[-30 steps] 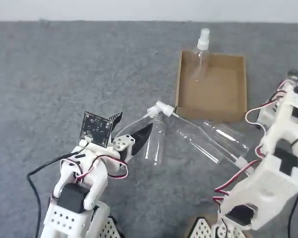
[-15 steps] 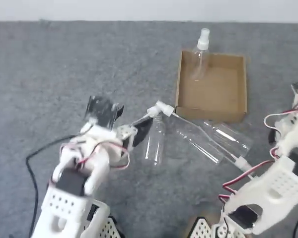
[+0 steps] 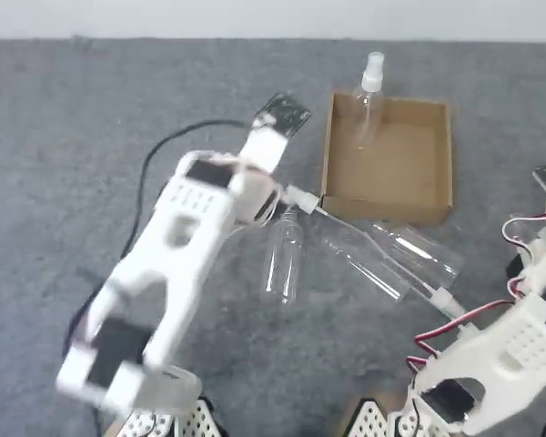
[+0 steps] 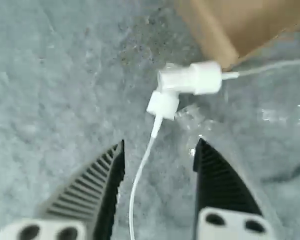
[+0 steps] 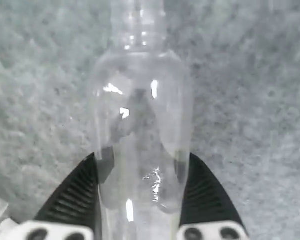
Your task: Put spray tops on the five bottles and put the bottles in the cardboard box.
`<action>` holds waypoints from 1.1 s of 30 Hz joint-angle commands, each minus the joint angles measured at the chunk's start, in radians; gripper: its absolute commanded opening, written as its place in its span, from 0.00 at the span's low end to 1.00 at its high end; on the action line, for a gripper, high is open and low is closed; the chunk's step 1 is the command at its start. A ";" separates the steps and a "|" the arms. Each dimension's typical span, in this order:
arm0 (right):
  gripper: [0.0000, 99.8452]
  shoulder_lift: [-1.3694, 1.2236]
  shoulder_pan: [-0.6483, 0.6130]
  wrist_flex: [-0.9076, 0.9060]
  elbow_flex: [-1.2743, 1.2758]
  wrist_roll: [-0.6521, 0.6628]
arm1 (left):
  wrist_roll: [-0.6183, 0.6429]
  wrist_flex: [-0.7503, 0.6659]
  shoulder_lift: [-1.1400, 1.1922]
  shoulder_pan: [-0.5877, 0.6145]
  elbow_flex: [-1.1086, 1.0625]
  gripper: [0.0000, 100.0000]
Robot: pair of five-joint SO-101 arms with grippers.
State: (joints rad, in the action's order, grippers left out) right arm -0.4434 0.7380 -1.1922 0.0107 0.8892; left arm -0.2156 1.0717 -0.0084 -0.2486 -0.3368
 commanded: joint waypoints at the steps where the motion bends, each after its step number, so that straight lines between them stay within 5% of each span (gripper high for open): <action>1: 0.01 0.005 0.012 -0.007 0.002 0.026 | -0.020 0.054 0.219 -0.002 0.263 0.21; 15: 0.01 0.005 0.007 -0.007 0.000 0.026 | -0.091 0.121 0.571 0.012 0.558 0.21; 27: 0.01 0.005 0.012 -0.008 0.000 0.026 | -0.087 0.150 0.571 0.021 0.530 0.03; 33: 0.01 0.005 0.012 -0.010 0.000 0.026 | -0.086 0.121 0.431 0.094 0.348 0.02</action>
State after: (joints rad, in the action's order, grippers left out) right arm -0.4434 0.7380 -1.1922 0.0123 0.9014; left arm -0.3030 1.2221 0.5823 -0.2163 0.1097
